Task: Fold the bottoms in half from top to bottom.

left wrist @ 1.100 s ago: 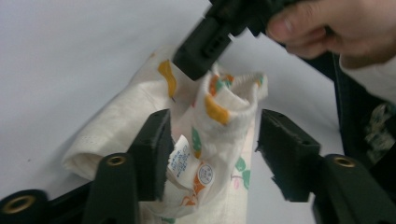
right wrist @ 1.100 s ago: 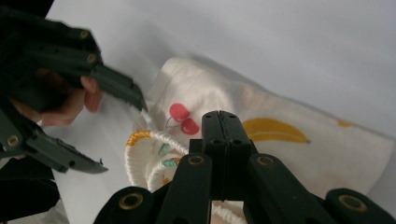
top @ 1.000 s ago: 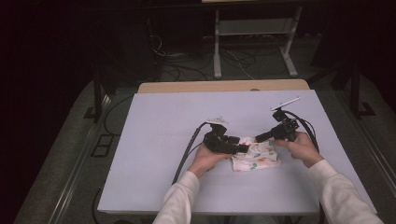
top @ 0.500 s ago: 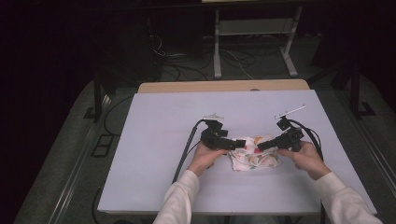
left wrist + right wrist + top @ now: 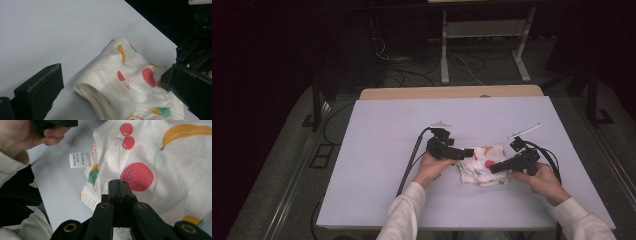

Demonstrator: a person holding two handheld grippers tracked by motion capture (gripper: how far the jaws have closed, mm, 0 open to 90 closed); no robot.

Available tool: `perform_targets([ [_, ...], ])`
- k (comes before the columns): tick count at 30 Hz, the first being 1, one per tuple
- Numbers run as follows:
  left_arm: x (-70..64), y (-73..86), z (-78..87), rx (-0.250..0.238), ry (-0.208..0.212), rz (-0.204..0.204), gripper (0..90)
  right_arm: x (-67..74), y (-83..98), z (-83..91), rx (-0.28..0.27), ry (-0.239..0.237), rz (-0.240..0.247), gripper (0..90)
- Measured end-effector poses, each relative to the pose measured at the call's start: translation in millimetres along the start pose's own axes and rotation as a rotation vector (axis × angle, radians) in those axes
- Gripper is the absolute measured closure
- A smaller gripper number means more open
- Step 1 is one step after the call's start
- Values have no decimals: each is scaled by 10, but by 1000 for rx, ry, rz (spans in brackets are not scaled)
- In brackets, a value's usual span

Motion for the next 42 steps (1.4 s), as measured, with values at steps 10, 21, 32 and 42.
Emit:
perform_targets([
  [10,-8,-3,-33,-7,-3,7,0,-47,157,-118,-2,55,42,889],
  [21,30,-2,-33,1,-32,-4,0,-30,207,-153,-27,79,73,889],
  [32,46,5,-40,16,-29,-11,0,31,120,-79,-64,78,112,760],
  [42,50,13,-40,23,-21,-7,0,70,-160,110,-137,68,145,536],
])
Point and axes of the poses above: each handheld gripper's, and its own axes: z roughly backward along the jaws, y roughly out of its underside, x roughly to its left, the point moved 7 cm from there along -z, roughly forward along the jaws, and after that the axes turned 11 degrees about -x, right-handed, at the moved point
